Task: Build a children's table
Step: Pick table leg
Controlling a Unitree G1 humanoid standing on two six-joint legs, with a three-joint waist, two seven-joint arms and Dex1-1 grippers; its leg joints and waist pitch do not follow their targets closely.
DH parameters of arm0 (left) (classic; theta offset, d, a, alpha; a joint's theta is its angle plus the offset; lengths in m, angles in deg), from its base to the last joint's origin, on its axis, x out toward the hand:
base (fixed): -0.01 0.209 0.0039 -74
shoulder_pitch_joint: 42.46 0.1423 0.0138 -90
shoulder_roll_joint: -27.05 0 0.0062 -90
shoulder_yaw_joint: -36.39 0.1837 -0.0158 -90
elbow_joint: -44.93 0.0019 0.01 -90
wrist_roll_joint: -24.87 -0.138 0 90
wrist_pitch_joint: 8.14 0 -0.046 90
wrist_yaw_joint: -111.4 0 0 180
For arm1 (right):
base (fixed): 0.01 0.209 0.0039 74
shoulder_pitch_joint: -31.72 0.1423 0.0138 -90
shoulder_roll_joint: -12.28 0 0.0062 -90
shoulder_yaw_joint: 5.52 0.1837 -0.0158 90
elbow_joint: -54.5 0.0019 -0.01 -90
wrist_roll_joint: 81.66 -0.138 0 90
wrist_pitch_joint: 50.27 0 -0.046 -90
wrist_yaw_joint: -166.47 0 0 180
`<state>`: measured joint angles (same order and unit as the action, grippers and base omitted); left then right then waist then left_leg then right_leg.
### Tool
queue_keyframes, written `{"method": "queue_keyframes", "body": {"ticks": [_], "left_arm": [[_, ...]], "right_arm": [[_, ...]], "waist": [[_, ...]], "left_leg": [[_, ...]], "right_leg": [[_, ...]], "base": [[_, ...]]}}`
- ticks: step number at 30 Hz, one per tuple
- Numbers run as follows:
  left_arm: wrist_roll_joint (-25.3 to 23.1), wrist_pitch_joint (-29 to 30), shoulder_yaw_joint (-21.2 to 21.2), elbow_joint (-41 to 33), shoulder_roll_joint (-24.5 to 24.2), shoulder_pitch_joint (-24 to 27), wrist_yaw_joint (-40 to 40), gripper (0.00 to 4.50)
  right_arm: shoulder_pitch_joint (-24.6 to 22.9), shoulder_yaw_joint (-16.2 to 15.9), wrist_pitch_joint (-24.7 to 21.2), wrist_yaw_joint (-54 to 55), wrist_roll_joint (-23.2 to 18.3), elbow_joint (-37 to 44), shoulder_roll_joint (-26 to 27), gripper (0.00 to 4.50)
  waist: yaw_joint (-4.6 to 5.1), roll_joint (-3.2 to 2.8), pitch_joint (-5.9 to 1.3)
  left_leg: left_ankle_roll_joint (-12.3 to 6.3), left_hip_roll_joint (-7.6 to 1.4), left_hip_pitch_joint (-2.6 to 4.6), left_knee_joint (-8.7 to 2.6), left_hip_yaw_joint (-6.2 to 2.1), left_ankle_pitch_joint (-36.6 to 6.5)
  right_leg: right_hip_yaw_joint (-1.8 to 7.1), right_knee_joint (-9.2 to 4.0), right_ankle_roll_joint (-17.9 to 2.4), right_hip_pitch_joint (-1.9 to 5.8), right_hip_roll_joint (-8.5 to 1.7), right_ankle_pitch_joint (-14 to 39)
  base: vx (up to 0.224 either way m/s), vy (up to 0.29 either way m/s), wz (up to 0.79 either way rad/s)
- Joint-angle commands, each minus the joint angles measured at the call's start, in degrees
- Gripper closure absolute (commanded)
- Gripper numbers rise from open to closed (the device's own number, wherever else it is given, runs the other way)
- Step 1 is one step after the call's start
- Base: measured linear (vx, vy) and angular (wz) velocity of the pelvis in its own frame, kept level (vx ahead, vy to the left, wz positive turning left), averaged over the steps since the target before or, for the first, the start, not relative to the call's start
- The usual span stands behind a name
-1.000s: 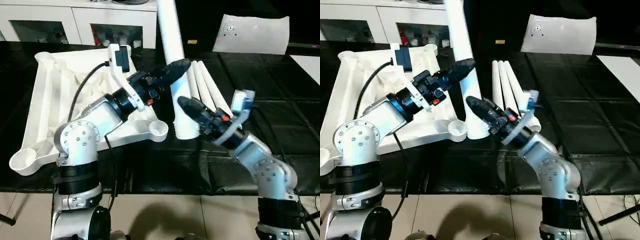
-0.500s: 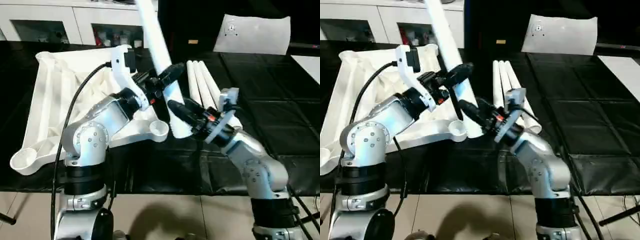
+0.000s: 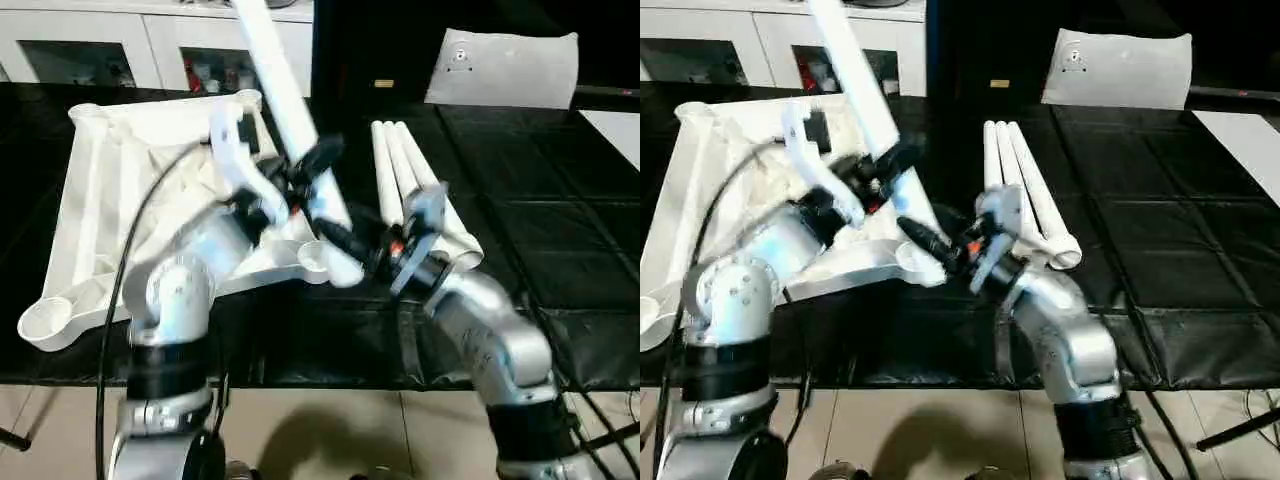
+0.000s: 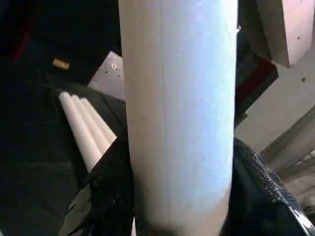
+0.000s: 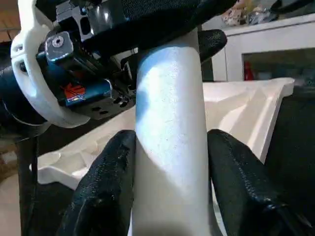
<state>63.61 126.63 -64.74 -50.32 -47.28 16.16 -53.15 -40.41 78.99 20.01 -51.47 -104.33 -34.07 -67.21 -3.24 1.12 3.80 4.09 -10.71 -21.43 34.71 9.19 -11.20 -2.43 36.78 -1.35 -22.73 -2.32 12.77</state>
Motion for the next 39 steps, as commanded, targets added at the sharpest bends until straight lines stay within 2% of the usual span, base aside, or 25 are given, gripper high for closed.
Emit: {"method": "queue_keyframes", "body": {"ticks": [1, 4, 13, 17, 20, 21, 22, 24, 26, 29, 30, 32, 34, 39], "left_arm": [[1.82, 1.2, -0.01, 0.06, 0.24, 0.31, 1.35, 2.53], [2.78, 1.64, -0.42, 0.15, 0.46, 0.75, 1.57, 2.57], [4.28, 2.03, -1.15, 0.91, 0.57, 2.01, 1.7, 2.61], [3.38, 1.02, -0.92, 1.16, 0.03, 1.95, 1.64, 2.61], [0.94, -0.84, 0.03, 1.69, -1.34, 1.36, 1.79, 2.61], [0.19, -1.38, 0.46, 1.85, -2.06, 0.95, 2.16, 2.61], [0.13, -1.42, 0.49, 1.86, -2.13, 0.91, 2.19, 2.61], [-0.77, -1.82, 1.08, 2.28, -3.35, 0.13, 2.82, 2.61], [-1.34, -2.03, 1.54, 2.53, -4.14, -0.15, 3.31, 2.61], [-2.24, -2.36, 2.48, 2.87, -5.5, -0.51, 4.46, 2.61], [-2.39, -2.45, 2.74, 3.04, -5.99, -0.67, 5.04, 2.62], [-2.48, -2.77, 3.02, 3.59, -7.11, -1.19, 6.19, 2.62], [-2.52, -2.89, 3.23, 4.47, -8.71, -2.23, 8.14, 2.62], [-1.51, -1.85, 3.62, 5.7, -10.88, -4.13, 12.06, 2.62]], "right_arm": [[0.1, -0.22, 1.66, -0.4, 0.35, 0.11, -0.1, 2.64], [-0.22, -0.59, 2.19, -0.6, 0.73, -0.24, -0.1, 2.64], [-1.16, -1.5, 4.94, -0.56, 2.19, -1.92, 0.0, 2.64], [-1.16, -1.94, 5.91, 0.01, 3.37, -2.27, -0.2, 2.64], [-0.95, -1.97, 6.4, 0.16, 3.43, -2.79, -0.18, 2.64], [-0.81, -1.88, 6.3, 0.05, 3.34, -3.0, -0.19, 2.08], [-0.8, -1.86, 6.26, 0.03, 3.31, -3.02, -0.19, 1.94], [-0.63, -1.54, 5.8, -0.72, 2.58, -2.77, -0.14, 1.88], [-0.61, -1.26, 5.3, -0.78, 1.99, -2.5, -0.03, 1.52], [-0.58, -0.76, 4.67, -0.4, 1.49, -2.0, -0.11, 1.44], [-0.54, -0.32, 4.05, -0.34, 0.79, -1.71, -0.09, 1.25], [-0.27, 0.85, 1.82, -0.03, -0.87, -0.93, -0.56, 1.08], [0.62, 2.76, -3.44, -0.67, -4.14, 0.52, -2.5, 0.95], [2.53, 3.61, -8.58, -2.41, -6.05, 2.1, -6.5, 0.52]], "waist": [[0.06, -0.17, -4.28], [0.08, -0.19, -4.18], [0.09, -0.23, -4.23], [0.13, -0.25, -4.21], [0.08, -0.37, -4.24], [0.12, -0.36, -4.28], [0.11, -0.37, -4.27], [0.11, -0.42, -4.28], [0.16, -0.47, -4.29], [0.16, -0.44, -4.29], [0.14, -0.4, -4.3], [0.15, -0.27, -4.3], [0.0, -0.32, -4.33], [-0.15, -0.31, -4.4]], "left_leg": [[-2.33, -1.75, 0.15, -3.11, -0.25, -2.06], [-2.07, -1.84, 0.25, -3.17, -0.26, -2.9], [-2.3, -1.82, 0.19, -3.18, -0.32, -2.57], [-2.35, -1.77, 0.21, -3.13, -0.28, -2.88], [-2.42, -1.82, 0.25, -3.15, -0.32, -2.64], [-2.41, -1.85, 0.25, -3.15, -0.35, -2.52], [-2.4, -1.81, 0.25, -3.14, -0.34, -2.6], [-2.44, -1.83, 0.25, -3.15, -0.36, -2.42], [-2.47, -1.82, 0.3, -3.16, -0.38, -2.36], [-2.18, -1.83, 0.36, -3.19, -0.36, -2.47], [-2.12, -1.82, 0.34, -3.19, -0.33, -2.36], [-2.22, -1.79, 0.37, -3.23, -0.33, -2.4], [-2.37, -1.78, 0.48, -3.23, -0.38, -1.92], [-1.89, -1.65, 0.4, -3.05, -0.24, -1.3]], "right_leg": [[2.91, -4.31, -11.15, 4.03, -4.41, -2.31], [2.93, -4.45, -10.96, 3.88, -4.43, -0.72], [2.9, -4.35, -10.76, 3.93, -4.37, -1.38], [2.93, -4.43, -10.77, 3.91, -4.4, -1.07], [2.93, -4.4, -10.64, 3.87, -4.44, -1.34], [2.92, -4.3, -10.64, 3.9, -4.42, -1.62], [2.93, -4.32, -10.63, 3.87, -4.4, -1.64], [2.91, -4.24, -10.66, 3.93, -4.41, -2.24], [2.9, -4.19, -10.6, 3.89, -4.36, -2.43], [2.89, -4.17, -10.86, 3.9, -4.4, -2.44], [2.91, -4.14, -11.02, 3.91, -4.4, -2.57], [2.92, -4.17, -10.94, 3.95, -4.37, -2.42], [2.91, -4.01, -10.96, 3.99, -4.29, -2.84], [2.93, -3.94, -10.96, 4.08, -4.4, -3.1]], "base": [[0.0, 0.0, 0.0], [0.0, 0.0, 0.0], [0.0, 0.0, 0.0], [0.0, 0.0, 0.0], [0.0, 0.0, 0.0], [0.0, 0.0, 0.0], [0.0, 0.0, 0.0], [0.0, 0.0, 0.0], [0.0, 0.0, 0.0], [0.0, 0.0, 0.0], [0.0, 0.0, 0.0], [0.0, 0.0, 0.0], [0.0, 0.0, 0.0], [0.0, 0.0, 0.0]]}}
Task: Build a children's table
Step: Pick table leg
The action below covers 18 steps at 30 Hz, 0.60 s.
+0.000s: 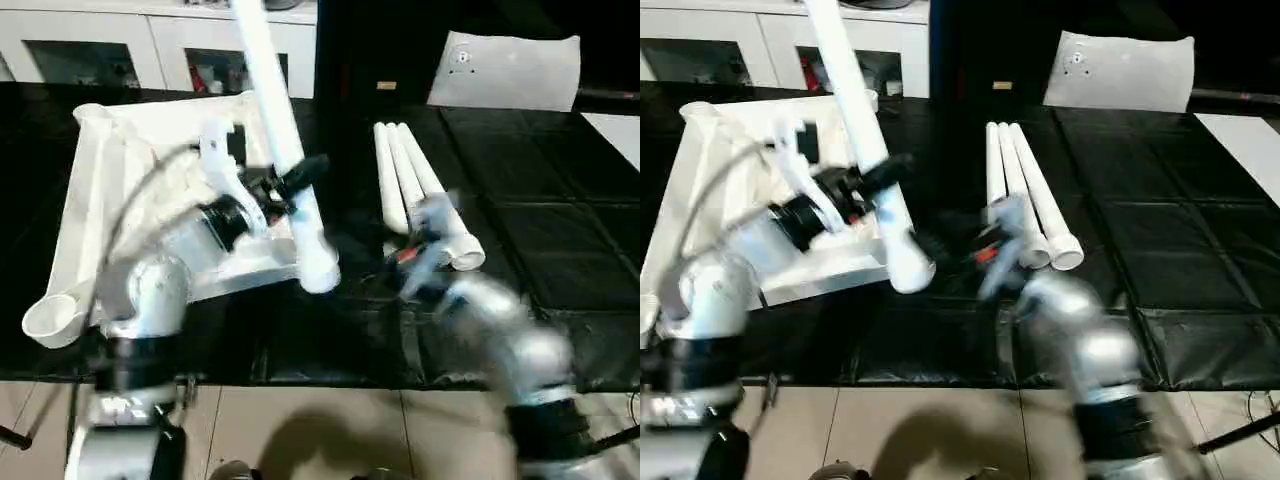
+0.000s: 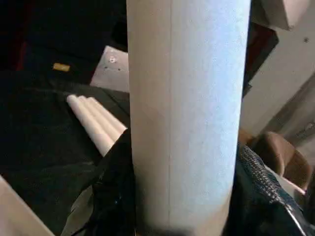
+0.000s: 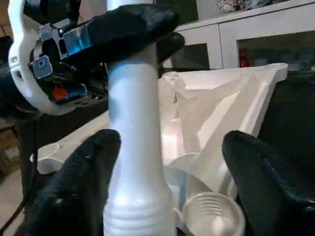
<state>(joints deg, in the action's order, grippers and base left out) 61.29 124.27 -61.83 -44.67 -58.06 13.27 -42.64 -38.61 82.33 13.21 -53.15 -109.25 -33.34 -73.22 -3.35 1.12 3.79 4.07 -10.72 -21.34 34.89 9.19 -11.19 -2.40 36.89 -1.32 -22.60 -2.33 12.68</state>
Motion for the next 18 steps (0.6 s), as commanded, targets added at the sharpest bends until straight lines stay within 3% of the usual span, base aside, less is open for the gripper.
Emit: {"method": "queue_keyframes", "body": {"ticks": [1, 7, 8, 12, 18], "left_arm": [[0.99, 0.7, 0.79, 0.12, -0.27, -1.46, 2.02, 2.62], [5.73, 4.41, 0.03, 1.2, -1.09, -4.69, 6.28, 2.62], [6.95, 5.1, -0.6, 1.5, -0.81, -5.51, 6.65, 2.62], [8.8, 6.76, -0.35, 1.78, -1.42, -6.85, 10.26, 2.62], [8.32, 7.1, 3.22, 0.93, -4.29, -7.33, 16.31, 2.62]], "right_arm": [[0.96, 0.26, -2.34, -1.07, -1.35, 1.57, -0.94, 0.4], [4.07, 0.94, -12.49, -5.11, -7.82, 3.97, -6.02, 0.14], [4.43, 0.85, -13.98, -6.77, -9.18, 4.49, -6.99, 0.14], [5.79, 1.91, -16.33, -8.37, -11.29, 4.15, -7.96, 0.14], [7.08, 0.07, -16.4, -12.2, -10.9, 3.44, -10.66, 0.14]], "waist": [[-0.01, -0.25, -4.39], [-0.19, -0.17, -4.43], [-0.12, 0.15, -4.34], [-0.37, 0.27, -4.4], [-0.5, 0.36, -4.48]], "left_leg": [[-1.91, -1.58, 0.32, -3.2, -0.22, -1.28], [-1.99, -1.5, 0.3, -3.11, -0.23, -1.06], [-1.95, -1.53, 0.28, -3.07, -0.1, -1.6], [-2.41, -1.51, 0.22, -3.0, -0.06, -0.65], [-2.32, -1.6, 0.23, -3.01, -0.1, 0.13]], "right_leg": [[2.91, -4.06, -11.13, 3.96, -4.36, -3.0], [2.86, -4.01, -11.81, 4.09, -4.29, -2.25], [2.88, -4.13, -11.96, 4.02, -4.32, -1.51], [2.87, -4.11, -11.91, 4.0, -4.44, -0.98], [2.81, -3.97, -11.39, 4.0, -4.4, -1.2]], "base": [[0.0, 0.0, 0.0], [0.0, 0.0, 0.0], [0.0, 0.0, 0.0], [0.0, 0.0, 0.0], [0.0, 0.0, 0.0]]}}
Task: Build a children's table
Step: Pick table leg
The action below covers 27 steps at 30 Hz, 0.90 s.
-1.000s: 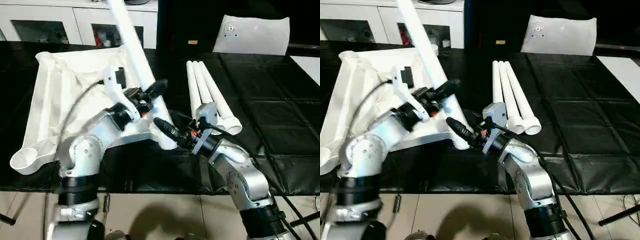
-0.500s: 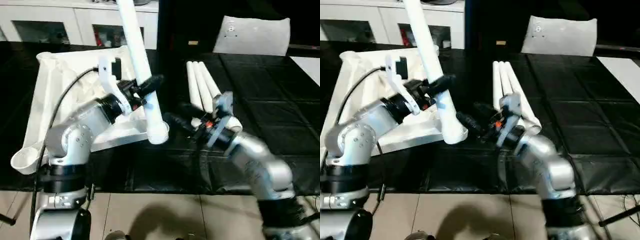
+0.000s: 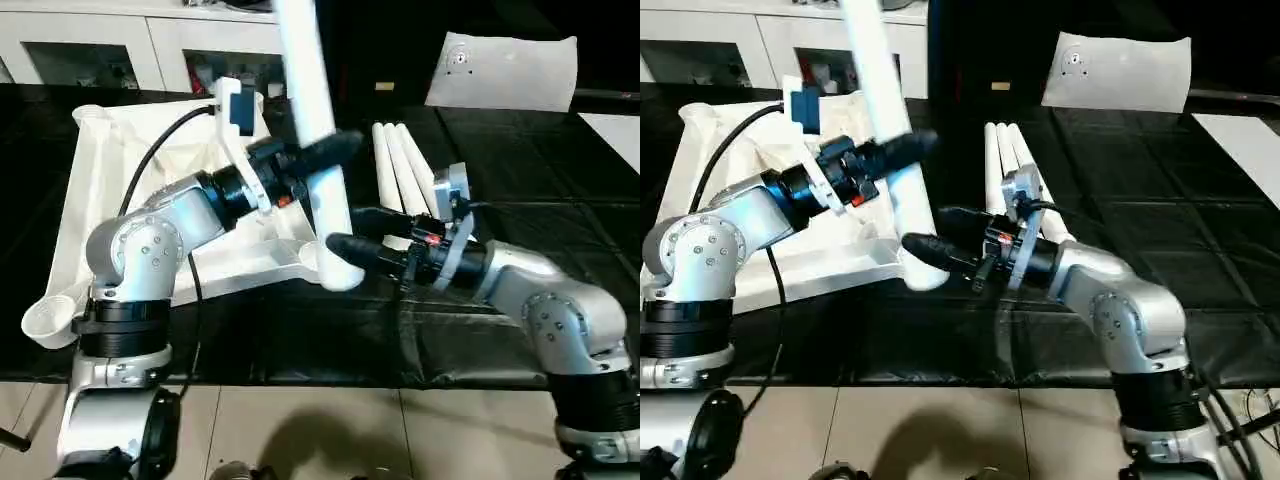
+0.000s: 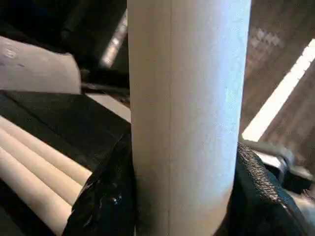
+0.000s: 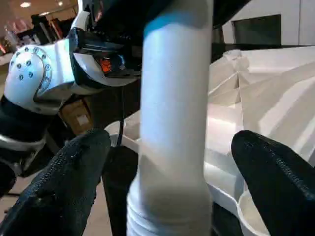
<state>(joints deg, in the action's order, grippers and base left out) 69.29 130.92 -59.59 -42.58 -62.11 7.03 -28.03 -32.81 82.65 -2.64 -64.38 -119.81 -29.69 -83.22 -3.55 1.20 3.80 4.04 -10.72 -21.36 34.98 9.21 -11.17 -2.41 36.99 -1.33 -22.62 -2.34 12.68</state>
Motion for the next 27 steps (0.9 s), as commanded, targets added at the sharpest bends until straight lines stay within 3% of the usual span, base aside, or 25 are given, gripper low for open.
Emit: {"method": "queue_keyframes", "body": {"ticks": [1, 2, 3, 6, 11, 15, 27], "left_arm": [[0.12, 0.29, 2.13, -1.55, -1.04, -1.22, 3.42, 2.62], [-0.03, 0.16, 2.86, -1.79, -1.55, -1.31, 4.49, 2.62], [-0.35, -0.08, 4.27, -2.27, -2.36, -1.55, 6.63, 2.62], [-1.48, -0.77, 6.65, -2.82, -3.44, -2.01, 9.95, 2.62], [-2.53, -2.15, 8.97, -2.86, -3.58, -2.51, 12.23, 2.62], [-3.34, -3.26, 10.28, -2.41, -3.55, -3.04, 13.53, 2.62], [-5.27, -5.37, 12.62, -1.54, -3.42, -3.9, 16.31, 2.62]], "right_arm": [[1.56, -0.66, -0.75, -1.74, -0.45, -0.28, -1.11, 0.14], [1.75, -0.89, -0.92, -2.2, -0.56, -0.31, -1.36, 0.14], [2.18, -1.71, -1.25, -3.15, -0.31, -0.46, -1.9, 0.49], [2.86, -2.8, -1.72, -4.36, 0.32, -1.2, -2.33, 0.59], [3.4, -3.99, -2.24, -5.74, 0.09, -1.87, -2.36, 1.14], [3.75, -4.53, -2.49, -6.21, 0.24, -3.25, -2.18, 1.31], [3.47, -6.24, -3.3, -9.1, 0.04, -3.51, -2.83, 2.46]], "waist": [[-0.28, 0.36, -4.46], [-0.26, 0.3, -4.45], [-0.24, 0.31, -4.46], [-0.25, 0.35, -4.45], [-0.25, 0.43, -4.47], [-0.22, 0.5, -4.51], [-0.33, 0.4, -4.52]], "left_leg": [[-2.33, -1.55, 0.21, -3.1, -0.06, -0.03], [-2.21, -1.6, 0.22, -3.14, -0.09, -0.13], [-2.12, -1.62, 0.27, -3.09, -0.05, -0.34], [-2.16, -1.67, 0.22, -3.11, -0.03, -0.01], [-2.09, -1.65, 0.19, -3.08, 0.01, -0.1], [-2.07, -1.68, 0.21, -3.08, 0.03, -0.15], [-2.01, -1.69, 0.2, -3.06, 0.04, -0.69]], "right_leg": [[2.83, -4.1, -11.26, 4.02, -4.39, -0.95], [2.8, -4.11, -11.24, 4.01, -4.46, -0.5], [2.83, -4.12, -11.36, 3.96, -4.47, -0.21], [2.86, -4.03, -11.63, 3.98, -4.56, -0.74], [2.84, -4.01, -11.95, 4.05, -4.51, -1.13], [2.83, -4.04, -11.97, 4.05, -4.55, -0.79], [2.82, -4.01, -12.19, 4.11, -4.61, -1.02]], "base": [[0.0, 0.0, 0.0], [0.0, 0.0, 0.0], [0.0, 0.0, 0.0], [0.0, 0.0, 0.0], [0.0, 0.0, 0.0], [0.0, 0.0, 0.0], [0.0, 0.0, 0.0]]}}
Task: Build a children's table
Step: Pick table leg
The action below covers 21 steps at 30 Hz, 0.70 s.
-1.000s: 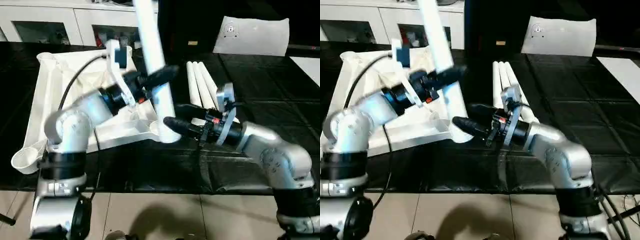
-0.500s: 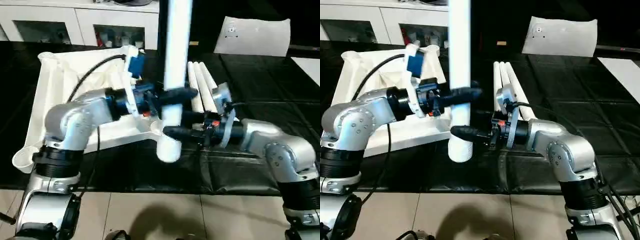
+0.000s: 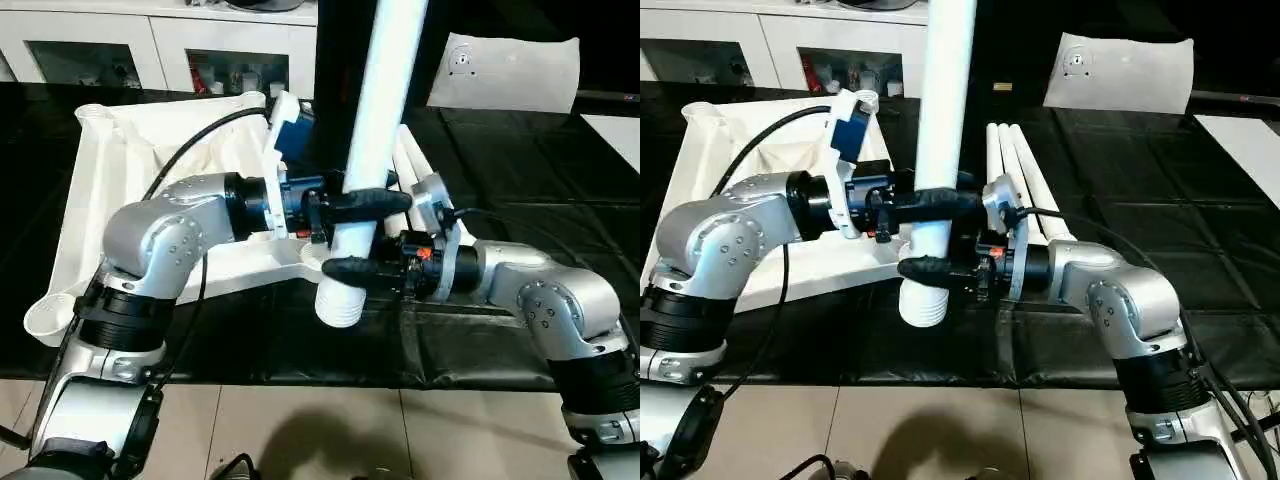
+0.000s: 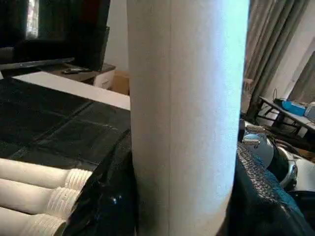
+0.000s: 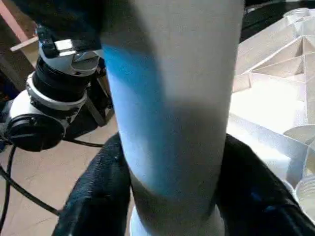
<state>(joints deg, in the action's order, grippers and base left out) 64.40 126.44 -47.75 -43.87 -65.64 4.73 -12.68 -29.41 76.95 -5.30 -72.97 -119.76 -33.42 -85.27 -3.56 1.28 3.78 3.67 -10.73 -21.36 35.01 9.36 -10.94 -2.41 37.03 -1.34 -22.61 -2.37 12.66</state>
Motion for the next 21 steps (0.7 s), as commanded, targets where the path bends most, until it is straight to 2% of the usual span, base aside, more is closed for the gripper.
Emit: {"method": "queue_keyframes", "body": {"ticks": [1, 4, 5, 6, 7, 8, 11, 17, 18, 21], "left_arm": [[-0.52, -1.06, 0.89, -0.11, 0.19, -1.69, 1.13, 2.62], [-0.75, -1.28, 1.04, 0.12, 0.31, -1.85, 1.55, 2.62], [-0.86, -1.34, 1.15, 0.11, 0.25, -1.84, 1.76, 2.62], [-1.01, -1.45, 1.3, 0.06, 0.12, -1.78, 1.99, 2.62], [-1.09, -1.54, 1.41, 0.01, 0.02, -1.73, 2.15, 2.62], [-1.14, -1.56, 1.52, -0.1, -0.1, -1.66, 2.38, 2.62], [-1.09, -1.44, 1.59, -0.31, -0.24, -1.54, 2.67, 2.62], [-1.11, -1.18, 2.1, -0.97, -0.72, -1.21, 3.83, 2.62], [-1.14, -1.18, 2.12, -0.99, -0.73, -1.19, 3.92, 2.62], [-0.95, -1.02, 1.99, -1.09, -0.18, -1.3, 3.87, 2.62]], "right_arm": [[0.09, -0.77, -0.49, -0.66, 0.13, 0.15, -0.81, 2.51], [0.11, -1.36, 0.36, -0.56, 1.17, -0.07, -0.79, 2.52], [0.11, -1.44, 0.26, -0.43, 1.35, -0.19, -0.76, 2.0], [0.11, -1.63, 0.27, -0.55, 1.53, -0.28, -0.83, 1.87], [0.12, -1.76, 0.27, -0.65, 1.63, -0.32, -0.87, 1.87], [0.02, -2.09, 0.57, -0.74, 2.03, -0.26, -1.0, 1.77], [-0.12, -2.48, 1.06, -0.74, 2.62, -0.16, -1.09, 1.56], [-0.13, -2.5, 1.03, -1.42, 2.31, -0.27, -0.96, 1.56], [-0.13, -2.49, 1.02, -1.46, 2.28, -0.28, -0.95, 1.82], [-0.18, -1.96, 0.46, -1.65, 1.65, -0.48, -0.45, 1.95]], "waist": [[-0.3, 0.32, -4.53], [-0.3, 0.27, -4.57], [-0.3, 0.28, -4.55], [-0.27, 0.38, -4.54], [-0.3, 0.2, -4.58], [-0.26, 0.46, -4.62], [-0.33, 0.3, -4.6], [-0.33, 0.31, -4.58], [-0.32, 0.3, -4.57], [-0.37, 0.24, -4.61]], "left_leg": [[-1.45, -1.68, 0.22, -3.08, -0.1, -0.93], [-1.48, -1.7, 0.2, -3.08, -0.14, -0.73], [-1.49, -1.67, 0.18, -3.08, -0.12, -0.84], [-1.5, -1.64, 0.14, -3.08, -0.11, -0.79], [-1.49, -1.69, 0.2, -3.09, -0.16, -0.79], [-1.56, -1.66, 0.15, -3.06, -0.14, -0.66], [-1.74, -1.68, 0.18, -3.04, -0.11, -0.43], [-1.72, -1.73, 0.21, -3.08, -0.14, -0.68], [-1.7, -1.72, 0.22, -3.07, -0.13, -0.89], [-1.61, -1.73, 0.25, -3.05, -0.13, -0.89]], "right_leg": [[2.82, -4.02, -12.08, 4.1, -4.49, -0.95], [2.81, -3.98, -12.12, 4.12, -4.52, -1.29], [2.82, -4.02, -12.15, 4.12, -4.54, -1.22], [2.8, -4.01, -12.13, 4.15, -4.49, -1.22], [2.79, -4.0, -12.13, 4.11, -4.51, -1.29], [2.79, -3.95, -12.12, 4.17, -4.46, -1.57], [2.82, -3.88, -12.46, 4.11, -4.53, -2.37], [2.78, -3.86, -12.61, 4.1, -4.53, -2.07], [2.79, -3.89, -12.56, 4.09, -4.54, -1.69], [2.81, -3.86, -12.68, 4.11, -4.58, -1.66]], "base": [[0.0, 0.0, 0.0], [0.0, 0.0, 0.0], [0.0, 0.0, 0.0], [0.0, 0.0, 0.0], [0.0, 0.0, 0.0], [0.0, 0.0, 0.0], [0.0, 0.0, 0.0], [0.0, 0.0, 0.0], [0.0, 0.0, 0.0], [0.0, 0.0, 0.0]]}}
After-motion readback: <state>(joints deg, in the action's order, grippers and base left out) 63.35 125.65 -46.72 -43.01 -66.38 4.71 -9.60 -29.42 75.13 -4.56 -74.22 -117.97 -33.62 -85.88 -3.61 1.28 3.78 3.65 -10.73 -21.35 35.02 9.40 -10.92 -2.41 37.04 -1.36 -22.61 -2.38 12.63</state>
